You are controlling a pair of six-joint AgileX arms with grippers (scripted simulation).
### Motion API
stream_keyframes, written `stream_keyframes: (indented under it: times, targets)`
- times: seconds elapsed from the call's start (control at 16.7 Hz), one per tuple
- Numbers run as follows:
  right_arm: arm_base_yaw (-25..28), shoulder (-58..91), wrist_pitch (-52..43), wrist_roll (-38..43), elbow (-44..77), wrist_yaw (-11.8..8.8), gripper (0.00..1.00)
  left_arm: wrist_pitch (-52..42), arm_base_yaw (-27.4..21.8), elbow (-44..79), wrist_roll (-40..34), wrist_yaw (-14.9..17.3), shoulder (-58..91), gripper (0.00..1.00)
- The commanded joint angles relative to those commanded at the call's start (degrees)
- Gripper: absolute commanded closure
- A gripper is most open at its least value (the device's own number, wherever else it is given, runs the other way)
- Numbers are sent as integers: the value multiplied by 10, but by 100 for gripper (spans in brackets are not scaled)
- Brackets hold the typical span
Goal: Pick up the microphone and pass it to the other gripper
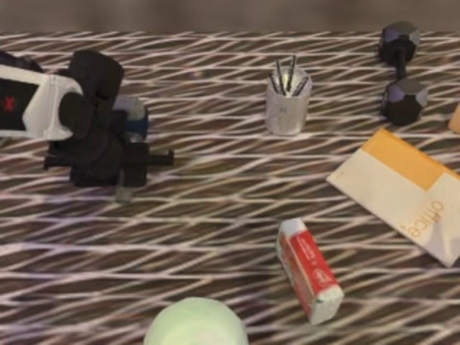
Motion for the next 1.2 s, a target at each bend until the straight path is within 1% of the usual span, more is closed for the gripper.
stream_keyframes:
  times: [0.24,0.6,0.78,0.96,1.08,1.2]
  targets:
    - [0,0,0,0,0,0,0,173,7,-46,30,73,-35,100]
    - [0,0,0,0,0,0,0,492,20,-135,81,198,-108,100]
    - [0,0,0,0,0,0,0,613,26,-171,105,249,-150,100]
    - [0,0,0,0,0,0,0,682,30,-193,121,283,-184,100]
    - [0,0,0,0,0,0,0,698,32,-199,126,291,-194,100]
    - [0,0,0,0,0,0,0,698,32,-199,126,291,-194,100]
